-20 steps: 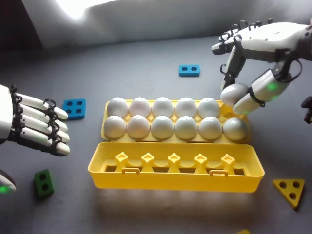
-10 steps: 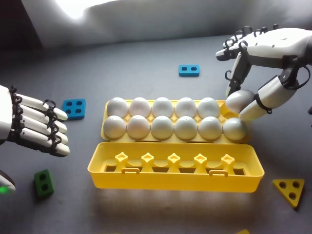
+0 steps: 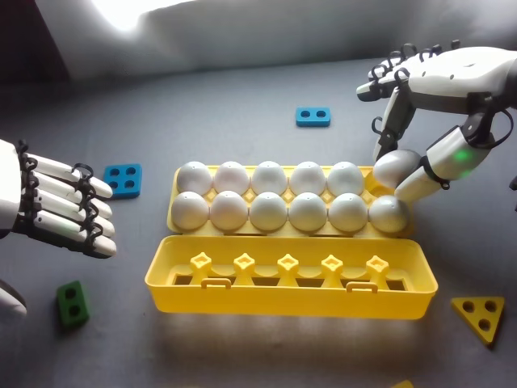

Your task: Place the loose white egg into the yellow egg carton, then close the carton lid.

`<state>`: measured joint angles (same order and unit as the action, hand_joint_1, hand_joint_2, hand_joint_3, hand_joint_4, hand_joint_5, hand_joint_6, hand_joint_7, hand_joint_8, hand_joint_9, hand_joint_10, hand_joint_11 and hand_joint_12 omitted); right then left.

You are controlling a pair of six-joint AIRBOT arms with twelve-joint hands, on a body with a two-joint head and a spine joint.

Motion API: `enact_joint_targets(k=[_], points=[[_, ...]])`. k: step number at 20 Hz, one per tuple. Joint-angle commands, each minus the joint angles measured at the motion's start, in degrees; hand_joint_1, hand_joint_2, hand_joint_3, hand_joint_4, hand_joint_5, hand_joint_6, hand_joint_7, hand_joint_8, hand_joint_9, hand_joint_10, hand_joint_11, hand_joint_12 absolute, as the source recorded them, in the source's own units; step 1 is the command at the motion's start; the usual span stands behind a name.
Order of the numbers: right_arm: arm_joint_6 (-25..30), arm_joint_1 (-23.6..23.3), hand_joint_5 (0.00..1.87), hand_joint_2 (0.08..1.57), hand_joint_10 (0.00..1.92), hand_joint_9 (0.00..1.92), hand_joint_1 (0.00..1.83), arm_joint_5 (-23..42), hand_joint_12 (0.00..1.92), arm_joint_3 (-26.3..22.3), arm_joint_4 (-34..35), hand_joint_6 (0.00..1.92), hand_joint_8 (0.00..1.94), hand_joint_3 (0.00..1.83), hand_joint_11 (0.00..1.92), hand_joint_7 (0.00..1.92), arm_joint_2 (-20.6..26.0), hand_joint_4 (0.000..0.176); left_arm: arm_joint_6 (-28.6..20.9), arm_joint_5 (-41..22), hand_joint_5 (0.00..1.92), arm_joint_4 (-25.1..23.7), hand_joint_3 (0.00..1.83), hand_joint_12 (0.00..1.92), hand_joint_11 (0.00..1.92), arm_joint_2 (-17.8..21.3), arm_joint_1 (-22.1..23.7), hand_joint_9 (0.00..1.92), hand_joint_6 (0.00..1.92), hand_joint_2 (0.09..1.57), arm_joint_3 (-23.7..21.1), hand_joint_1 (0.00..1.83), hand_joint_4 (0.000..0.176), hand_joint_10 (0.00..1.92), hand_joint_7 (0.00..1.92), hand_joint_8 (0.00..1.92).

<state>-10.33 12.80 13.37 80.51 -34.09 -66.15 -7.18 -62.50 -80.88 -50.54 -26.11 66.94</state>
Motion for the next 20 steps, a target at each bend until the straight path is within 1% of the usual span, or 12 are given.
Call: enact_joint_targets(k=[1,9,10,11,12,13,14,15,16,17,18,20], points=[[-0.2,-0.7,1.28,0.99,0.0,0.08,1.1,4.5,0.0,0.0,1.2,0.46,0.0,0.0,0.0,0.24,0.7,0.176,0.0,-2.6,0.29,3.7,0.0,0.12,0.09,1.0,0.3,0.24,0.0,1.23,0.2,0.0,0.0,0.0,0.29,0.0],[-0.5,-0.3,1.28,0.99,0.0,0.08,1.09,4.3,0.0,-0.7,1.1,0.45,0.0,0.0,0.0,0.23,0.4,0.176,0.0,-2.6,0.29,3.7,0.0,0.13,0.09,1.0,0.3,0.24,0.0,1.23,0.2,0.0,0.0,0.0,0.29,0.0],[-0.5,-0.2,1.25,1.0,0.0,0.1,1.09,4.3,0.0,-0.7,1.1,0.5,0.0,0.0,0.0,0.24,0.4,0.176,0.0,-2.6,0.29,3.7,0.0,0.13,0.09,1.0,0.3,0.25,0.0,1.24,0.2,0.0,0.0,0.01,0.29,0.0],[-0.5,-0.1,1.19,1.02,0.0,0.09,1.07,4.3,0.0,-0.7,1.1,0.61,0.0,0.0,0.0,0.23,0.4,0.176,0.0,-2.6,0.3,3.7,0.0,0.14,0.1,1.0,0.3,0.25,0.0,1.23,0.2,0.0,0.0,0.01,0.29,0.0],[-0.5,-0.1,1.19,1.02,0.0,0.09,1.07,4.3,0.0,-0.7,1.1,0.62,0.0,0.0,0.0,0.22,0.4,0.176,0.0,-2.6,0.29,3.7,0.0,0.14,0.09,1.0,0.3,0.25,0.0,1.24,0.2,0.0,0.0,0.0,0.29,0.0],[-0.5,-0.1,1.08,0.91,0.0,0.07,0.95,4.3,0.0,-0.7,1.1,0.28,0.0,0.0,0.0,0.21,0.4,0.134,0.0,-2.6,0.29,3.7,0.0,0.14,0.09,1.0,0.3,0.24,0.0,1.24,0.2,0.0,0.0,0.0,0.29,0.0],[-0.6,-0.1,1.08,0.88,0.0,0.07,0.92,4.3,0.0,-0.7,1.1,0.11,0.0,0.0,0.0,0.2,0.4,0.128,0.0,-2.6,0.29,3.7,0.0,0.14,0.09,1.0,0.3,0.24,0.0,1.24,0.2,0.0,0.0,0.0,0.29,0.0],[-0.6,-0.1,1.02,0.85,0.0,0.07,0.87,4.3,0.0,-0.7,1.1,0.05,0.0,0.0,0.0,0.18,0.3,0.145,0.0,-2.6,0.3,3.7,0.0,0.14,0.1,1.0,0.3,0.25,0.0,1.24,0.2,0.0,0.0,0.0,0.29,0.0],[-0.6,-0.1,0.96,0.84,0.0,0.07,0.85,4.3,0.0,-0.7,1.1,0.01,0.0,0.0,0.0,0.17,0.3,0.152,0.0,-2.6,0.29,3.7,0.0,0.14,0.09,1.0,0.3,0.25,0.0,1.24,0.2,0.0,0.0,0.0,0.29,0.0],[-0.6,-0.1,0.88,0.84,0.0,0.07,0.81,4.3,0.0,-0.7,1.1,0.0,0.0,0.0,0.0,0.17,0.3,0.168,0.0,-2.6,0.29,3.7,0.0,0.14,0.09,1.0,0.3,0.24,0.0,1.24,0.2,0.0,0.0,0.0,0.29,0.0],[-0.7,-0.1,0.82,0.83,0.0,0.07,0.77,4.3,0.0,-0.7,1.1,0.0,0.0,0.0,0.0,0.16,0.3,0.174,0.0,-2.6,0.29,3.7,0.0,0.14,0.09,1.0,0.3,0.24,0.0,1.24,0.2,0.0,0.0,0.0,0.29,0.0],[-0.9,-0.1,0.73,0.82,0.0,0.07,0.72,4.3,0.0,-0.7,1.1,0.0,0.0,0.0,0.0,0.15,0.3,0.176,0.0,-2.6,0.3,3.7,0.0,0.14,0.09,1.0,0.3,0.25,0.0,1.23,0.1,0.0,0.0,0.0,0.29,0.0]])
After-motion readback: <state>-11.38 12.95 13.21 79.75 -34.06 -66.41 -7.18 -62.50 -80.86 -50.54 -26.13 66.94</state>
